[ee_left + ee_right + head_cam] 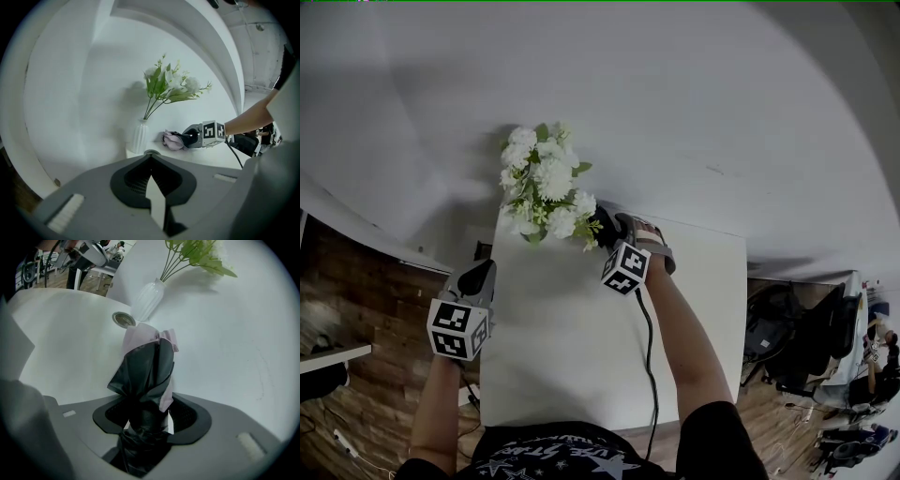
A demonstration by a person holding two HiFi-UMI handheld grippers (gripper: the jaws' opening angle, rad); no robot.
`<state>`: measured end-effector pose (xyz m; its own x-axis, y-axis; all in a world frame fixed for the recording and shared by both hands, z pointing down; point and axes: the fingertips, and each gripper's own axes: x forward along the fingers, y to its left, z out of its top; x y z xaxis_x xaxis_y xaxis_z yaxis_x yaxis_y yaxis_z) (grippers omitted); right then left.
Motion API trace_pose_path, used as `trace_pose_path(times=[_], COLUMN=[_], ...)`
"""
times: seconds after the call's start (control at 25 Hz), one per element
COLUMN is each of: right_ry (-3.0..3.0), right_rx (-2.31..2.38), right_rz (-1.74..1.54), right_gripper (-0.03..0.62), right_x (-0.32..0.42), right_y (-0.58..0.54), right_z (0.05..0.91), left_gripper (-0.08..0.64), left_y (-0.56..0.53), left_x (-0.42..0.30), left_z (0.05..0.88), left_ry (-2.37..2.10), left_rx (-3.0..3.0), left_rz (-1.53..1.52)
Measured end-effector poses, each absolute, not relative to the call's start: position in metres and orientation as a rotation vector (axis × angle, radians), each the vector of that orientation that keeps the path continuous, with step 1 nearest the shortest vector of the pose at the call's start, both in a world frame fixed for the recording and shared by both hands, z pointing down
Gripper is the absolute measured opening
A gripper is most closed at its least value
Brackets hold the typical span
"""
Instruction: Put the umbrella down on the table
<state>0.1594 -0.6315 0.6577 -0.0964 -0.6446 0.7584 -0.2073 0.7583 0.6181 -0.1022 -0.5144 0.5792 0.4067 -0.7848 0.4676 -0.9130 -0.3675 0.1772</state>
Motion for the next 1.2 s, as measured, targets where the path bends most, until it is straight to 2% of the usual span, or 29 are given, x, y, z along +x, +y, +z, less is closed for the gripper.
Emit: trace_pose_path(times=[0.52, 0.92, 1.04, 1.2], right_ry=[-1.607, -1.681, -1.742, -1.826], right_rx=[0.769, 0.933, 1.036, 1.172], right_rz=[-0.497, -0.444, -0.403, -0.360], right_gripper=[0.286, 0.251, 0.203, 0.182], right_x=[0.167, 0.176, 0.174, 0.170], right_y=[-0.619, -0.579, -0.565, -0.542], right_z=[0.650, 0.606, 0.581, 0.545], left_gripper=[0.003, 0.003, 0.003, 0.003], left_y=[-0.502, -0.475, -0.463, -0.446], left_x=[-0.109, -0.091, -0.082, -0.069], left_z=[0.568, 0.541, 0.529, 0.511], left_ry=[-1.481, -1.473, -1.473, -1.469], left_rx=[2.261, 2.321, 2.348, 2.383], left_rz=[0.411, 0.389, 0.379, 0.346])
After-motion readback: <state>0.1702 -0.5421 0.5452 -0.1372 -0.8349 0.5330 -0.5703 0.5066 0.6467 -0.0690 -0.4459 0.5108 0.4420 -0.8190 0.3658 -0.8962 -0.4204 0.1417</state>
